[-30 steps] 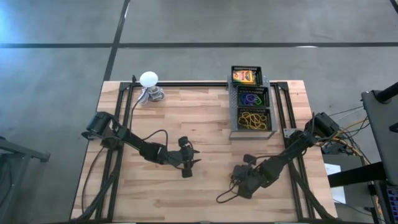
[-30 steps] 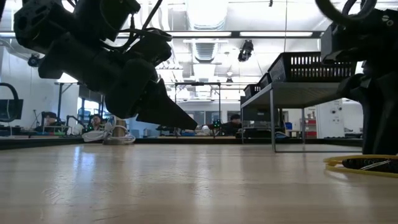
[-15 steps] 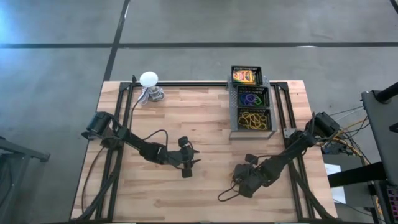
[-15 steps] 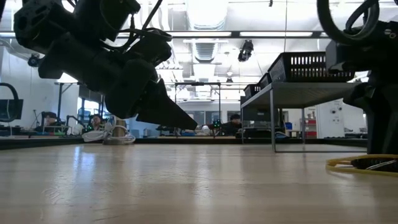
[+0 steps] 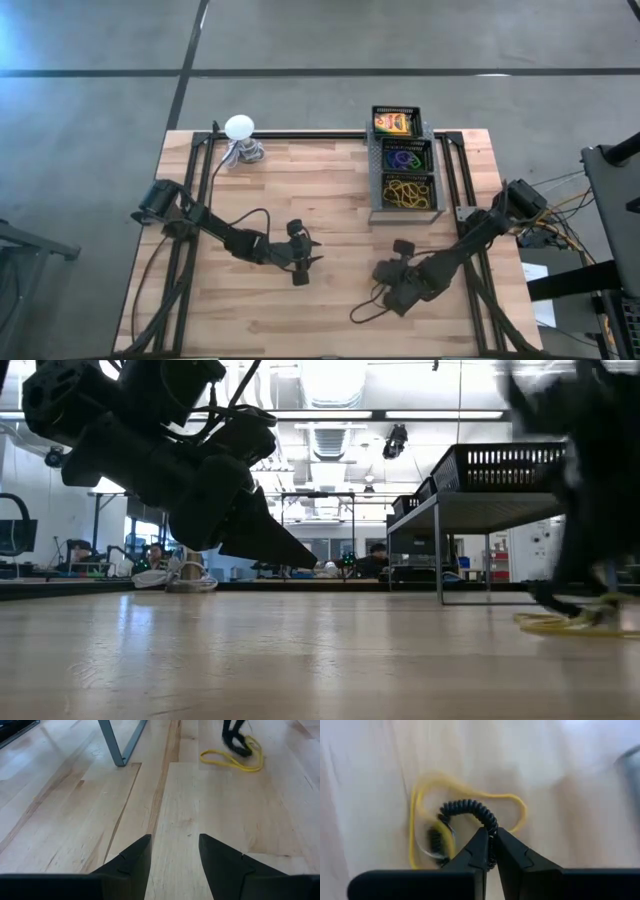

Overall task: Pick & Place Office Desk Supplies
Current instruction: Put the black spring keychain into the middle black bin on the shelf

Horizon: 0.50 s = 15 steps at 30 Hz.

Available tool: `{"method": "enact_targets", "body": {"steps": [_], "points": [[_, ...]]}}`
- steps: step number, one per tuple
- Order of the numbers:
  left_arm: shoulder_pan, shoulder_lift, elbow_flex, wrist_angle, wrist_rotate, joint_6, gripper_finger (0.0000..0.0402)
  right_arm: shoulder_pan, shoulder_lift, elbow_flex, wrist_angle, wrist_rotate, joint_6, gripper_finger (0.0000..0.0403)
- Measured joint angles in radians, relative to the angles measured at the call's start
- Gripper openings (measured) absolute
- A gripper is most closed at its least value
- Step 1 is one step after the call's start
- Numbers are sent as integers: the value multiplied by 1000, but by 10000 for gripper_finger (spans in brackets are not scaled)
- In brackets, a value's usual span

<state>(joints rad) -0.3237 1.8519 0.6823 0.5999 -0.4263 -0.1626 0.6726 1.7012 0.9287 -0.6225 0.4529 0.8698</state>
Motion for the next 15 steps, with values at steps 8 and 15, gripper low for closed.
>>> {"method": "enact_targets", "body": {"steps": [8, 15], "points": [[0, 0, 0, 0, 0, 0, 168, 31, -19, 247, -359, 288, 60, 18], [0, 0, 0, 0, 0, 0, 168, 37, -36, 474, -649, 552, 62, 18]]}}
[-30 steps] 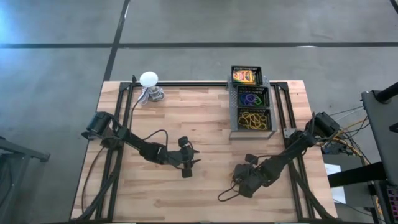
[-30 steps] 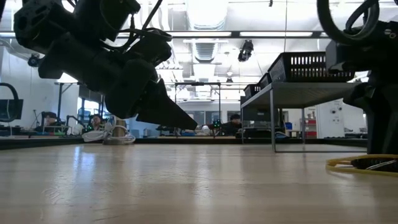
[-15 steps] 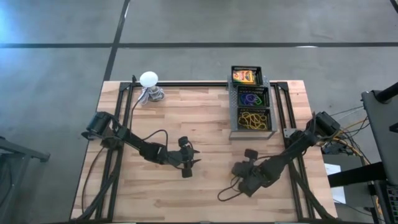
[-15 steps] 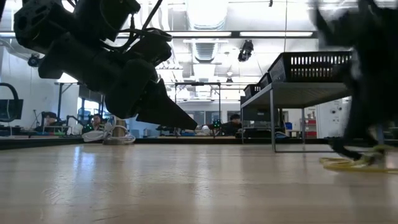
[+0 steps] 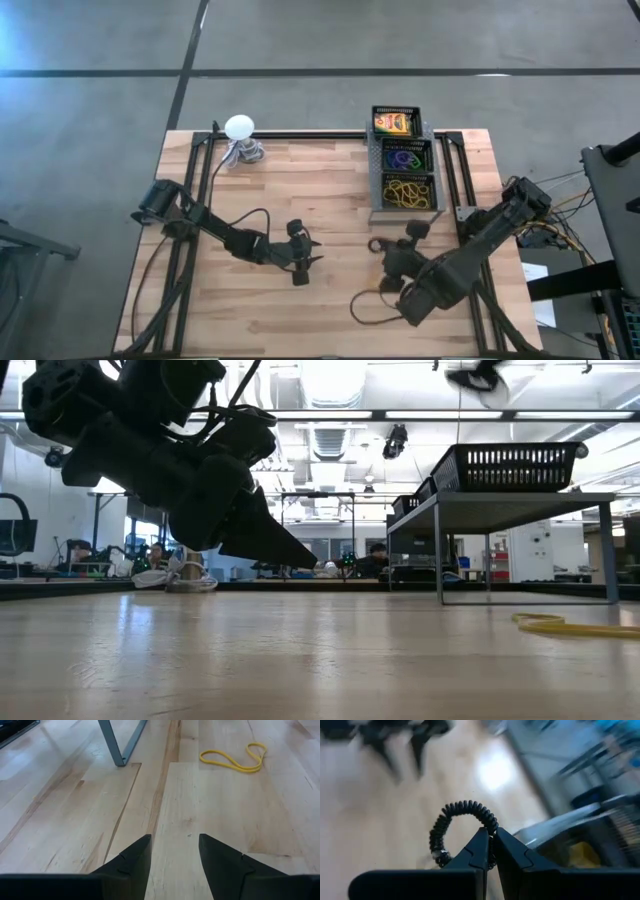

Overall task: Pick & Place Office Desk Supplies
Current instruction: Put the black spring keychain into the middle black bin on the shelf

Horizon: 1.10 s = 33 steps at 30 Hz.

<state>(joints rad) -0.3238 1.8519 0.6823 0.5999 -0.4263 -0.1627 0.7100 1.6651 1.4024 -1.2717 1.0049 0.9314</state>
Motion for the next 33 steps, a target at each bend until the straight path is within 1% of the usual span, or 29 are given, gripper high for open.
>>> {"method": "enact_targets", "body": {"steps": [3, 5, 7, 9, 12, 16, 19, 23, 26, 29, 31, 33], "points": [[0, 0, 0, 0, 0, 0, 168, -33, -13, 83, -137, 107, 1, 18], [0, 0, 0, 0, 0, 0, 168, -68, -30, 121, -205, 155, 1, 18], [0, 0, 0, 0, 0, 0, 168, -130, -63, 141, -249, 162, -7, 18], [0, 0, 0, 0, 0, 0, 168, -217, -105, 144, -264, 143, -40, 18], [0, 0, 0, 0, 0, 0, 168, -383, -165, 128, -265, 67, -118, 18], [0, 0, 0, 0, 0, 0, 168, -660, -228, 100, -257, -32, -245, 18], [0, 0, 0, 0, 0, 0, 168, -867, -255, 64, -217, -139, -384, 18], [0, 0, 0, -8, 0, 0, 168, -1078, -286, 2, -113, -296, -569, 18], [0, 0, 0, -12, 0, 0, 168, -1167, -300, -49, -24, -418, -667, 18], [0, 0, 0, -17, 0, 0, 168, -1201, -317, -89, 34, -510, -721, 19], [0, 0, 0, -17, 0, 0, 168, -1204, -322, -111, 51, -541, -727, 24], [0, 0, 0, -17, 0, 0, 168, -1204, -322, -128, 60, -542, -726, 31]]}}
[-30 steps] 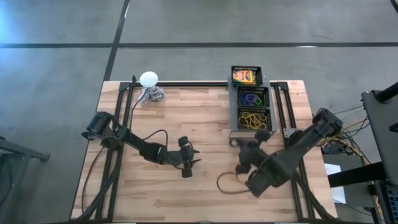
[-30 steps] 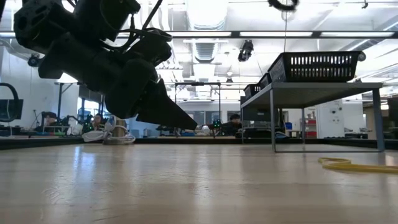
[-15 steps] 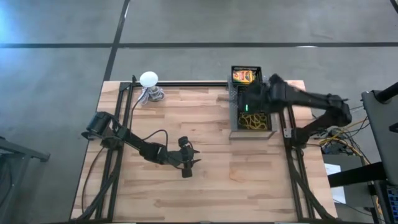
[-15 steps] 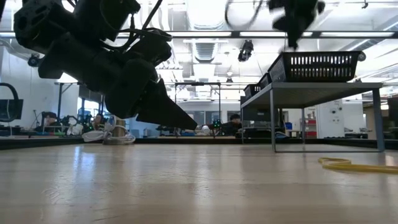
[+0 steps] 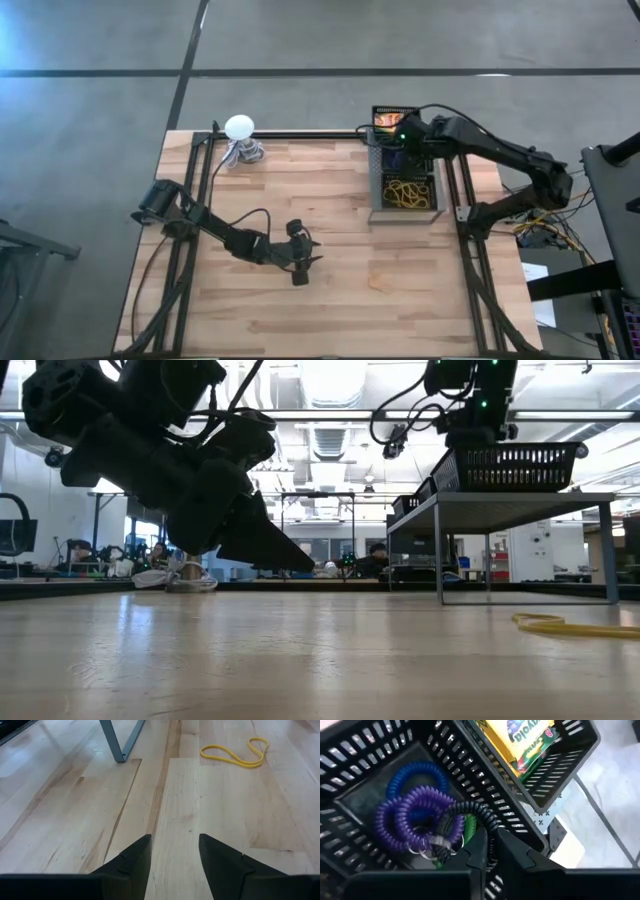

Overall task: Pick & Place Office Desk Supplies
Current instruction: Put the black spring keychain into the middle black bin on the shelf, then put the yellow rubber band into the bottom black bin on the shelf

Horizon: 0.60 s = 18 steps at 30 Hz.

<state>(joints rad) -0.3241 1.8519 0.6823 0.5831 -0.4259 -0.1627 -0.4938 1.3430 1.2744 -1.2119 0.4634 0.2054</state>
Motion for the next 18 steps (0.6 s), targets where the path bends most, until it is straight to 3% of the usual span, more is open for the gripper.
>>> {"method": "enact_targets", "body": {"steps": [13, 18], "points": [[0, 0, 0, 1, 0, 0, 168, 9, -75, -12, 91, -49, 9, 149], [0, 0, 0, 1, 0, 0, 168, 177, -147, -7, 177, -44, 57, 152]]}}
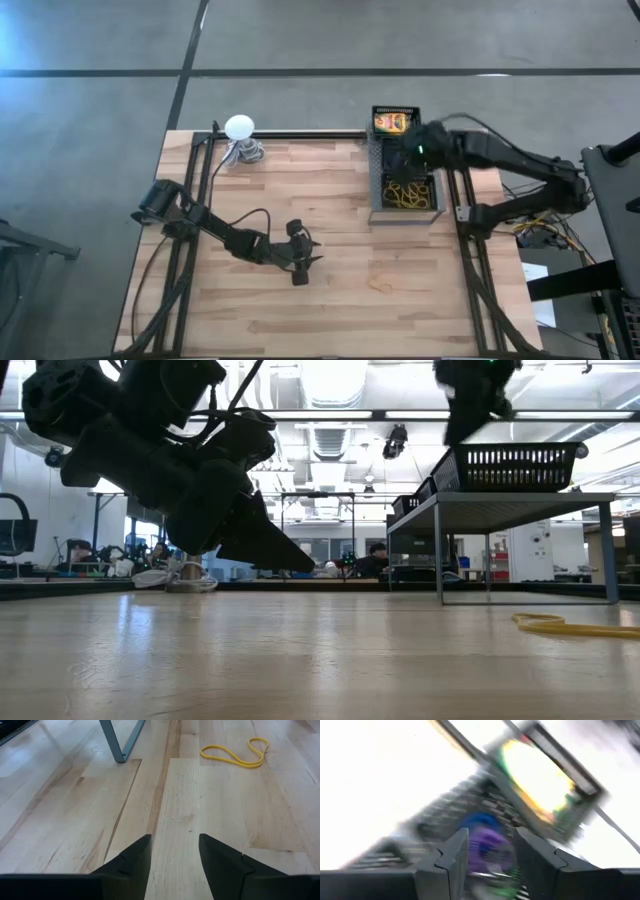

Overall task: Pick & Place Office Desk Supplies
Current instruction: Put the yellow rubber band into the bottom black bin on the shelf

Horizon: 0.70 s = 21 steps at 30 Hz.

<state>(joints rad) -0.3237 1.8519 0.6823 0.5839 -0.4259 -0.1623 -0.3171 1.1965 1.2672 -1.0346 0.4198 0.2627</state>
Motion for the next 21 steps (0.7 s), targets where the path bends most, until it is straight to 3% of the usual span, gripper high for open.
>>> {"method": "enact_targets", "body": {"steps": [6, 12, 17, 21], "points": [[0, 0, 0, 0, 0, 0, 168, 404, -46, -110, 222, 34, 95, 135], [0, 0, 0, 1, 0, -1, 168, 819, 4, -261, 445, 129, 205, 122], [0, 0, 0, 3, 0, -3, 168, 1046, 100, -344, 494, 157, 448, 115], [0, 0, 0, 7, 0, -3, 168, 1123, 201, -403, 499, 180, 713, 122]]}}
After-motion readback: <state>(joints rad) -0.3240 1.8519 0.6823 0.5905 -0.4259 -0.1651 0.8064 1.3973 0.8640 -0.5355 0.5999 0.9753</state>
